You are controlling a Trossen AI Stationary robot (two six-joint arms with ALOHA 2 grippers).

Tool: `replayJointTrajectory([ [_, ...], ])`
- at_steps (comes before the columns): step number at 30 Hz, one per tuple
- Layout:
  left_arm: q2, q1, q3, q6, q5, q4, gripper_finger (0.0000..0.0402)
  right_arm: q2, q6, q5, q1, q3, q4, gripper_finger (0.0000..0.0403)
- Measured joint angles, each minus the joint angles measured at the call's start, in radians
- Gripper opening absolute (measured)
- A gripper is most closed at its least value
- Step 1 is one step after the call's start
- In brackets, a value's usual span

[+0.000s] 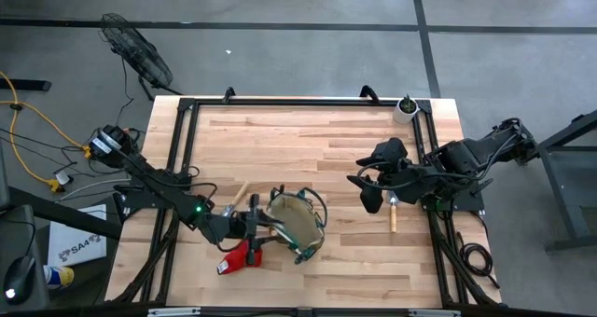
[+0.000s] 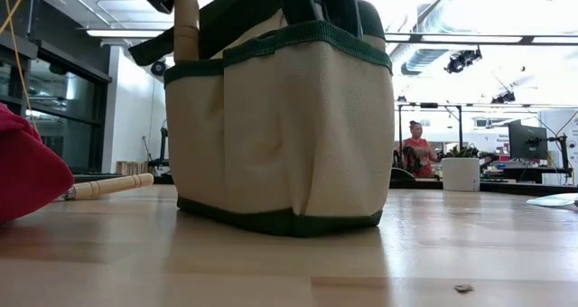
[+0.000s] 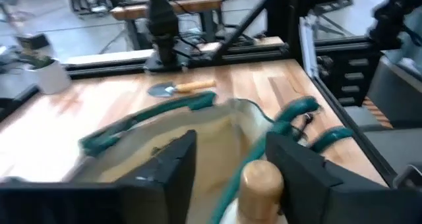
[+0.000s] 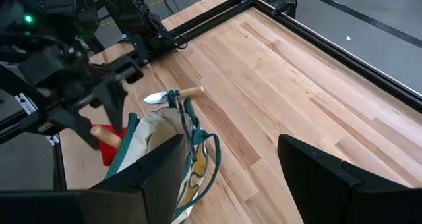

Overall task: Pick & Place Garden tools in Gardening bag
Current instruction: Put the brown hand rake into the light brown gardening bag, then put the red gloves into the light brown gardening bag

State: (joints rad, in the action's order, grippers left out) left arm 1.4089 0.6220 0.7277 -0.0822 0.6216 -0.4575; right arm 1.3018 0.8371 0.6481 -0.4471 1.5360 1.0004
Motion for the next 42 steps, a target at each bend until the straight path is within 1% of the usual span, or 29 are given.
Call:
replayJointTrajectory([
  [2, -0.024, 0.0, 0.0, -0.003, 0.019, -0.006, 0.0204, 0.0, 0.0, -0.002, 0.0, 0.0, 0.0, 0.0235],
  [5, -0.08, 0.0, 0.0, -0.001, 0.041, 0.009, 0.0234, 0.0, 0.0, -0.014, 0.0, 0.0, 0.003, 0.0235],
  [8, -0.154, 0.0, 0.0, -0.001, 0.041, 0.071, 0.0247, 0.0, 0.001, -0.022, 0.0, 0.0, 0.008, 0.0235],
  [10, -0.204, 0.0, 0.0, -0.038, 0.036, 0.124, 0.0249, 0.0, 0.001, -0.023, 0.0, 0.0, 0.008, 0.0235],
  [12, -0.26, 0.0, 0.001, -0.117, 0.014, 0.203, 0.025, 0.0, 0.001, -0.023, 0.0, 0.0, 0.009, 0.0235],
  [15, -0.336, 0.0, 0.001, -0.256, -0.078, 0.363, 0.025, 0.0, 0.001, -0.024, 0.0, 0.0, 0.014, 0.0235],
  [19, -0.396, 0.002, 0.001, -0.528, -0.2, 0.603, 0.025, 0.0, 0.001, -0.027, 0.0, 0.0, 0.021, 0.0235],
  [21, -0.408, 0.002, 0.001, -0.661, -0.271, 0.692, 0.025, 0.0, 0.001, -0.027, 0.0, 0.0, 0.023, 0.0235],
  [23, -0.406, 0.002, 0.001, -0.757, -0.338, 0.765, 0.025, 0.0, 0.001, -0.027, 0.0, 0.0, 0.023, 0.0235],
  [26, -0.398, 0.013, 0.001, -0.857, -0.42, 0.838, 0.025, 0.0, 0.001, -0.027, 0.0, 0.0, 0.023, 0.0235],
  [29, -0.395, 0.025, 0.001, -0.927, -0.461, 0.889, 0.025, 0.0, 0.001, -0.027, 0.0, 0.0, 0.023, 0.0235],
  [33, -0.392, 0.049, 0.0, -0.986, -0.487, 0.923, 0.025, 0.0, 0.001, -0.027, 0.0, 0.0, 0.022, 0.0235],
  [42, -0.391, 0.096, 0.0, -1.071, -0.485, 0.931, 0.025, 0.0, 0.002, -0.027, 0.0, 0.0, 0.022, 0.0235],
])
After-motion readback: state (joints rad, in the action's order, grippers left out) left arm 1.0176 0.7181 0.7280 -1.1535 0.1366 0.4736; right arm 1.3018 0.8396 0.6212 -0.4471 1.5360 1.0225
